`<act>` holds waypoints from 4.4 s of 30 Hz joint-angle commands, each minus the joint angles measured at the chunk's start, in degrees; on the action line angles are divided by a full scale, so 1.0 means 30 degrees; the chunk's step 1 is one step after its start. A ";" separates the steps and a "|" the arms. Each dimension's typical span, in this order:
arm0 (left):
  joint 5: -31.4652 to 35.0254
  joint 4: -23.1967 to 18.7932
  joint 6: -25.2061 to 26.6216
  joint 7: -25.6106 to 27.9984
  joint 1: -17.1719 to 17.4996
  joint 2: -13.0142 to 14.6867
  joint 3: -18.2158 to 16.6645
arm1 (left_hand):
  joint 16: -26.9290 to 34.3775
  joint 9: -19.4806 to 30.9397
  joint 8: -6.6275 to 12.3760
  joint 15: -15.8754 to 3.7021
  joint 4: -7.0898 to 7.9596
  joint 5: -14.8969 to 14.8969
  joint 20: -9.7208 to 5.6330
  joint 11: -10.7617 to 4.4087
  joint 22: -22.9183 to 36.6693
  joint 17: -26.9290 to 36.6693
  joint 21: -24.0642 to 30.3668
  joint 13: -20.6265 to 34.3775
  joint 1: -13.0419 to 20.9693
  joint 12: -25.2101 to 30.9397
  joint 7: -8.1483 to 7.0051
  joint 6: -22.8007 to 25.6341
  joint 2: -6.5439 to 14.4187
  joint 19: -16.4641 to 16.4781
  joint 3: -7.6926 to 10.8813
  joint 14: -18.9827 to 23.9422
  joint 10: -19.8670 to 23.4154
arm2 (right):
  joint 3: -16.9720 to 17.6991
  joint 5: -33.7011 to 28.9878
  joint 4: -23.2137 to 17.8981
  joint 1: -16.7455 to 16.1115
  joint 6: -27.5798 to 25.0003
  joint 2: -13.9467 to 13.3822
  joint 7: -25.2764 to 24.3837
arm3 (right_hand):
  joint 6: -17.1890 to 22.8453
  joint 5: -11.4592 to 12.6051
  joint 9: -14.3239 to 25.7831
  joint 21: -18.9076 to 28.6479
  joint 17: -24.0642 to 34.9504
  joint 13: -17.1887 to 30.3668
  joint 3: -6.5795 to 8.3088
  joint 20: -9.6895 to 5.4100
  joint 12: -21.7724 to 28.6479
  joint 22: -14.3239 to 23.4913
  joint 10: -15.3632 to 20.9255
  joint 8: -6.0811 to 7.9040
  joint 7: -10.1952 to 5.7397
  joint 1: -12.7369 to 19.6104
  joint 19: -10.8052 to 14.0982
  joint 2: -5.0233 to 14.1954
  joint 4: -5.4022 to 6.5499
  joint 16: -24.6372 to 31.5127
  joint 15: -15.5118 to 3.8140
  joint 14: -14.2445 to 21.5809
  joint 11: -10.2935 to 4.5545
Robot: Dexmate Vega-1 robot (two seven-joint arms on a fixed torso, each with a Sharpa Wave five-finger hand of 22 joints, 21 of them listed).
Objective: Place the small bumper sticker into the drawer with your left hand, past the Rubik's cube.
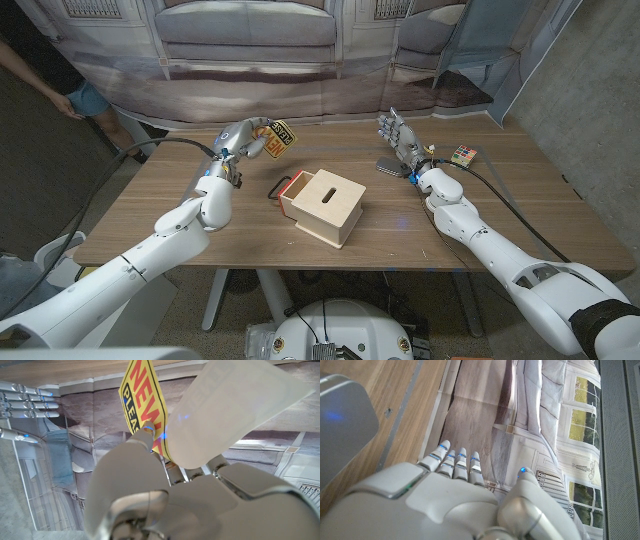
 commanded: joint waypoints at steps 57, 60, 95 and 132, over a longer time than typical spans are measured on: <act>0.1637 -0.1119 -0.2003 0.0132 0.0946 -0.0239 -0.0254 | -0.0091 0.0087 -0.0240 -0.2099 0.0079 0.0030 -0.0071 -0.0403 0.0034 0.0060 0.0141 0.0036 -0.0185 -0.0132 -0.0058 0.0387 -0.0057 -0.0036 -0.0059 0.0207 0.0260 | -0.0032 0.0006 0.0203 0.0200 -0.0024 -0.0003 0.0193 | 0.0183 -0.0102 0.0072 -0.0069 0.0078 0.0045 -0.0082 -0.0047 -0.0082 0.0116 0.0138 0.0027 0.0009 -0.0049 0.0114 0.0170 -0.0093 -0.0032 0.0012 0.0231 -0.0057; 0.1707 -0.1192 -0.2071 0.0086 0.0984 -0.0254 -0.0254 | -0.0097 0.0088 -0.0257 -0.2071 0.0082 0.0030 -0.0063 -0.0398 0.0033 0.0062 0.0138 0.0036 -0.0193 -0.0136 -0.0029 0.0363 -0.0056 -0.0050 -0.0061 0.0199 0.0256 | -0.0018 0.0038 0.0295 0.0232 -0.0006 0.0058 0.0181 | 0.0181 -0.0102 0.0072 -0.0070 0.0078 0.0045 -0.0084 -0.0052 -0.0087 0.0116 0.0129 0.0026 0.0014 -0.0048 0.0113 0.0171 -0.0095 -0.0031 0.0015 0.0234 -0.0055; 0.2115 -0.2003 -0.2935 -0.0174 0.1951 -0.0082 -0.0658 | -0.0147 0.0099 -0.0321 -0.2096 0.0073 0.0035 -0.0026 -0.0396 0.0030 0.0076 0.0164 0.0036 -0.0242 -0.0174 -0.0017 0.0444 -0.0062 -0.0068 -0.0071 0.0159 0.0258 | -0.0046 -0.0075 0.0136 0.0293 -0.0169 -0.0102 0.0131 | 0.0158 -0.0104 0.0072 -0.0072 0.0077 0.0045 -0.0106 -0.0048 -0.0094 0.0116 0.0138 0.0012 -0.0008 -0.0035 0.0128 0.0187 -0.0118 -0.0034 0.0023 0.0241 -0.0056; 0.3820 -0.3481 -0.2847 -0.0241 0.3507 0.0211 -0.0842 | -0.0176 0.0110 -0.0396 -0.2117 0.0037 0.0035 -0.0032 -0.0424 0.0027 0.0089 0.0187 0.0036 -0.0250 -0.0192 -0.0051 0.0466 -0.0068 -0.0095 -0.0058 0.0157 0.0278 | -0.0080 0.0010 0.0294 0.0269 0.0161 0.0058 0.0421 | 0.0170 -0.0112 0.0073 -0.0082 0.0078 0.0046 -0.0134 -0.0031 -0.0101 0.0117 0.0146 0.0014 0.0035 -0.0034 0.0117 0.0208 -0.0134 -0.0036 0.0014 0.0242 -0.0050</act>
